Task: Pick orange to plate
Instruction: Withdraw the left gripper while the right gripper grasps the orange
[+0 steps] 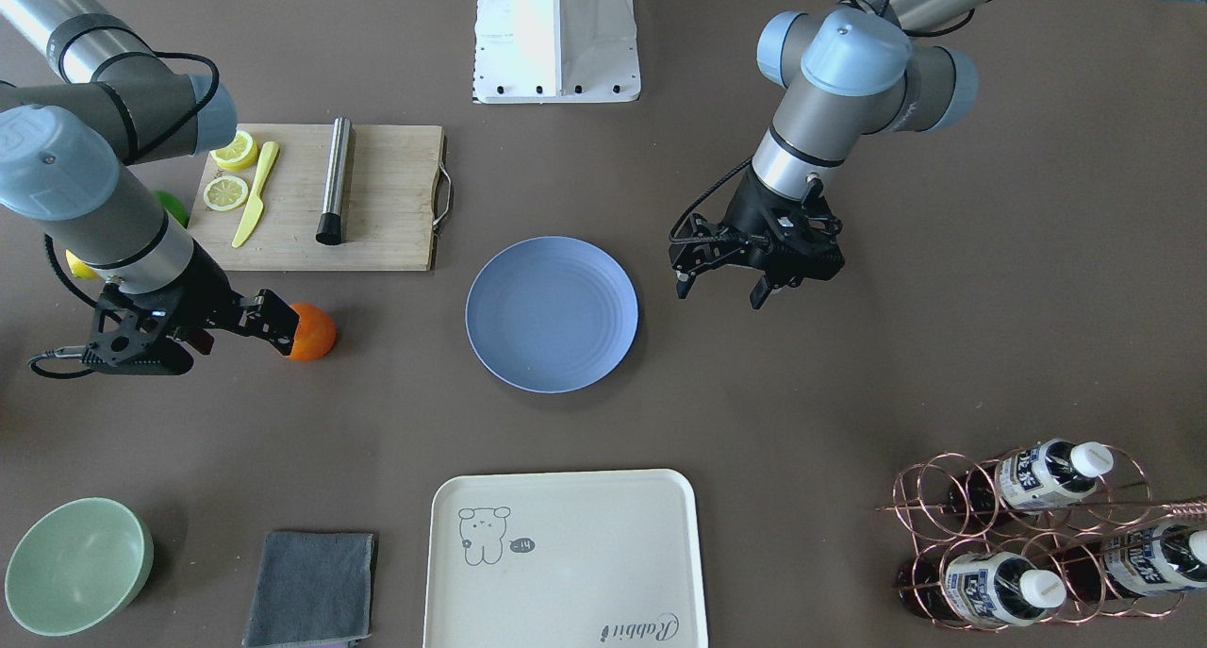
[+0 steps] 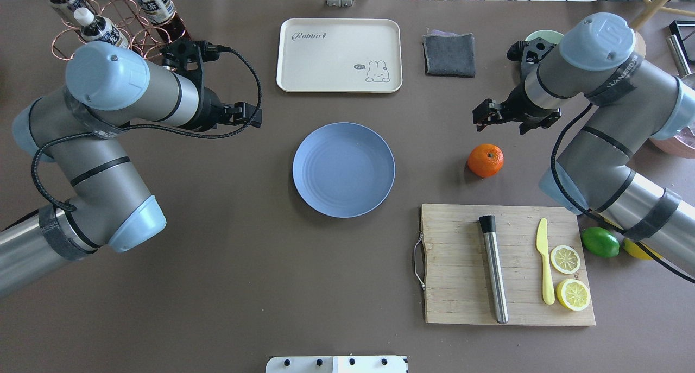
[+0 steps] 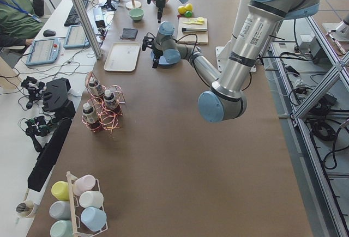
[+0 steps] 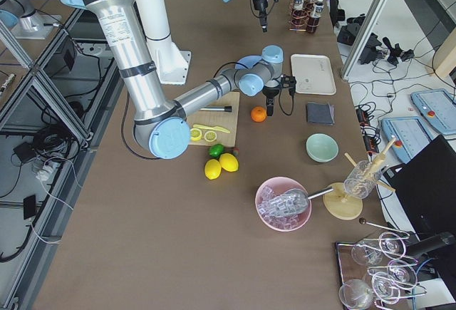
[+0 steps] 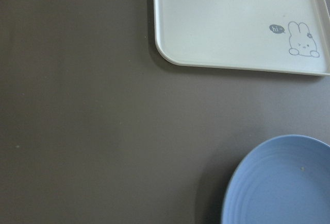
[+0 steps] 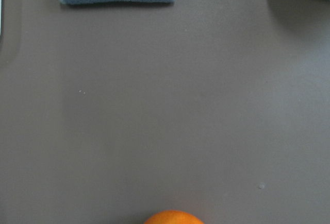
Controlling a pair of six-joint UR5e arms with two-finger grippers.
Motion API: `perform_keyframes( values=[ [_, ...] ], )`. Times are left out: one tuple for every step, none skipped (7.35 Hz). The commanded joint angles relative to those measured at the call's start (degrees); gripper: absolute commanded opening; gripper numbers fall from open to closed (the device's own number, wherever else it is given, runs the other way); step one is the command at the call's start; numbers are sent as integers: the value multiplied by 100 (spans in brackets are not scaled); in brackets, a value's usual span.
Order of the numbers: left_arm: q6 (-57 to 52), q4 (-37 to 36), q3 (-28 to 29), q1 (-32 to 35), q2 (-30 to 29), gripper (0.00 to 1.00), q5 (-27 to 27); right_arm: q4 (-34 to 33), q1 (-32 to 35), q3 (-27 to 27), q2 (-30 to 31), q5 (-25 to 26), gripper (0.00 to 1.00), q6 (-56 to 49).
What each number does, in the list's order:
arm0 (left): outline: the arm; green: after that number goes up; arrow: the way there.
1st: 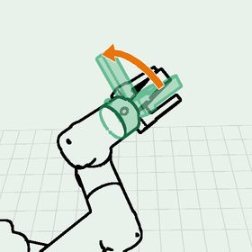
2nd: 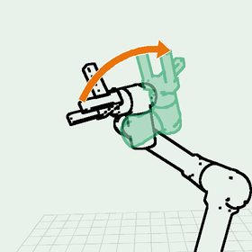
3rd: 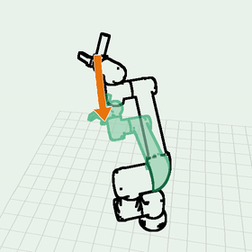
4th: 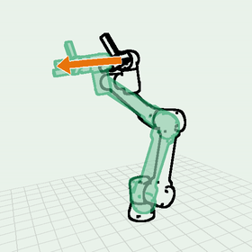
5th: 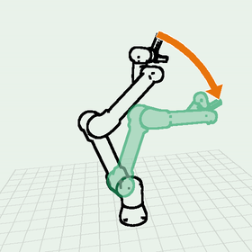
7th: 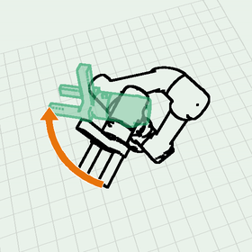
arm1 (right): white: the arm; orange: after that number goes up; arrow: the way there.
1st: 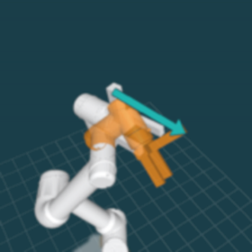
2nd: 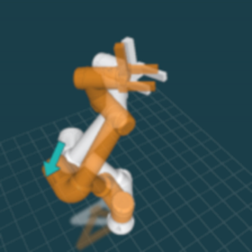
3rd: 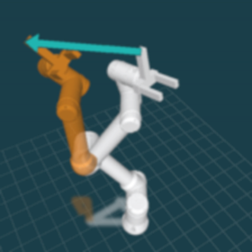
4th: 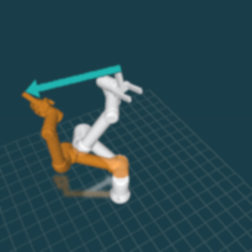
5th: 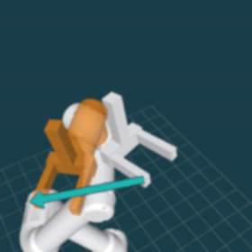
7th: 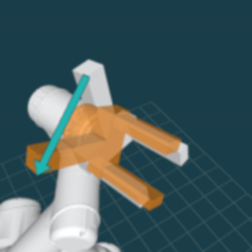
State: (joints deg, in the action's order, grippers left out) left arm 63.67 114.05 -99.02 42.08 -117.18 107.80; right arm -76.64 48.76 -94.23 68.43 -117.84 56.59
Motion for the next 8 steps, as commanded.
perform_keyframes(
  values=[
    [-65, -75, -21, 98, 28, 98, 21, 0, -304, 54, 13, 304, 100, 2],
    [-65, -111, -29, 116, 20, 98, 21, -9, -384, 63, 13, 366, 100, 10],
    [-65, -120, -29, 142, 20, 98, 30, 0, -463, 63, 21, 384, 100, 97],
    [-57, -120, -38, 151, 20, 98, 126, 0, -525, 71, 65, 472, 100, 177],
    [-57, -120, -29, 151, 20, 98, 127, 0, -551, 115, 65, 490, 100, 169],
    [-48, -120, -29, 151, 20, 98, 127, 52, -587, 237, 39, 499, 100, 177],
    [-48, -120, -29, 177, 20, 98, 136, 253, -578, 369, 30, 499, 100, 186],
    [-48, -120, -29, 178, 20, 98, 127, 412, -578, 379, 56, 499, 44, 186]
  ],
)
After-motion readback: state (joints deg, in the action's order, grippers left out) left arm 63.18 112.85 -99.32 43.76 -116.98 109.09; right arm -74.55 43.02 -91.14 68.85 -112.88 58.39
